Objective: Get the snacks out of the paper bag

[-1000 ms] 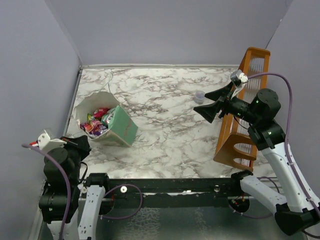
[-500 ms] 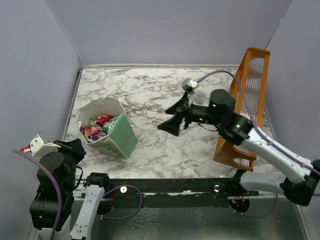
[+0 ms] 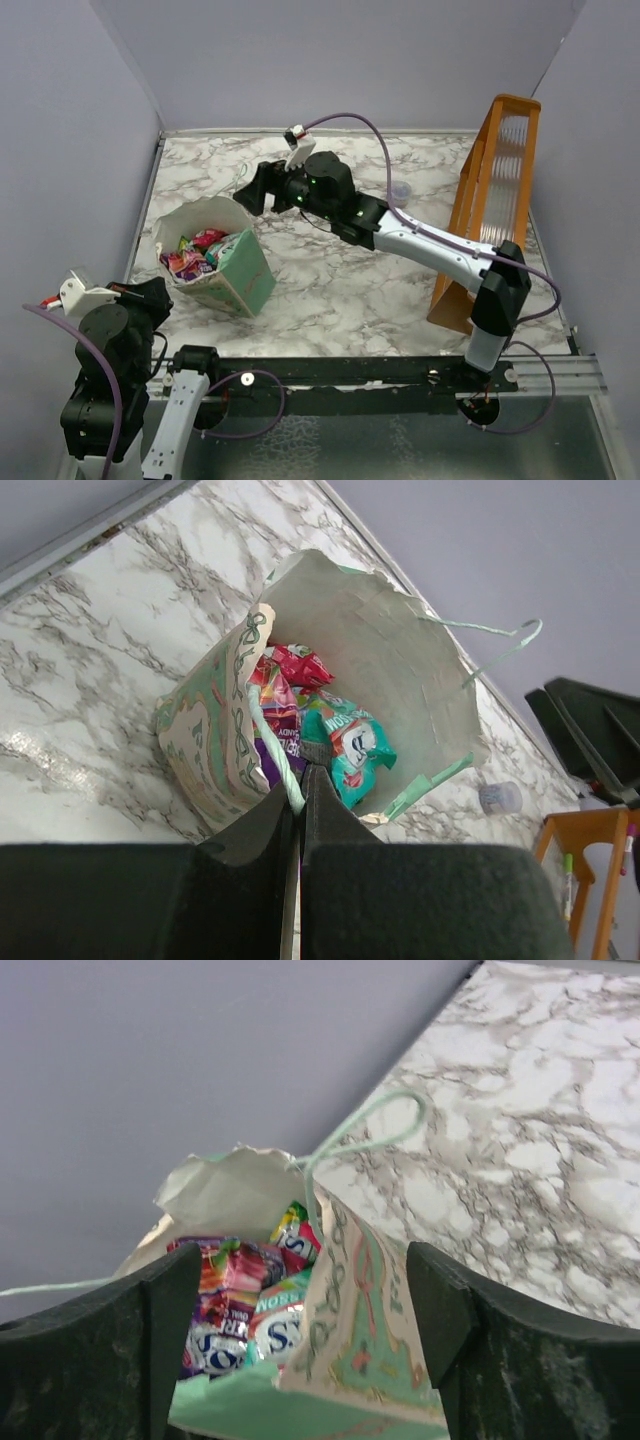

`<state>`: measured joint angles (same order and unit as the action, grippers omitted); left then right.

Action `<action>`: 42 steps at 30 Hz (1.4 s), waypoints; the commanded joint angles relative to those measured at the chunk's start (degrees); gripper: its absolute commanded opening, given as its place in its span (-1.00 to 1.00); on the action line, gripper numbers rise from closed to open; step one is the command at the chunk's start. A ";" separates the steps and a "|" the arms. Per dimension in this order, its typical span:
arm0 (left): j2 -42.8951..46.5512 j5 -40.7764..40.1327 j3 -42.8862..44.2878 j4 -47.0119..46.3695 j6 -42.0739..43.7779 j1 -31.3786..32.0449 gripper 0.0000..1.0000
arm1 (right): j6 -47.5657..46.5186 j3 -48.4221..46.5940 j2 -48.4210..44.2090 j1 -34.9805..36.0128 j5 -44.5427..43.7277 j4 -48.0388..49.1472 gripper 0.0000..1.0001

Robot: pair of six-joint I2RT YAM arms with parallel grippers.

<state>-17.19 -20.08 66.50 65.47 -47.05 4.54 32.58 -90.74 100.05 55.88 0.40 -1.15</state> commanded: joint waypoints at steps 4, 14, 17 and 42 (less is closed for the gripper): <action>1.17 3.33 -0.07 -0.38 -3.38 0.21 -1.00 | 2.74 -8.64 8.47 0.23 0.35 8.23 0.39; -0.03 2.66 2.09 1.17 -2.90 0.21 -0.99 | 3.98 -8.34 11.80 0.24 5.41 16.11 -0.15; 0.05 1.69 2.78 1.42 -2.66 0.21 -0.98 | 4.43 -9.34 13.26 0.28 5.86 17.63 -0.15; -4.91 3.99 2.59 -3.30 0.10 0.21 -0.91 | 2.49 18.94 -8.56 -7.14 -0.53 27.96 -0.98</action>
<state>-20.16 -18.44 68.77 67.13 -48.90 4.60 37.63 -77.49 100.88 50.68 3.49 23.40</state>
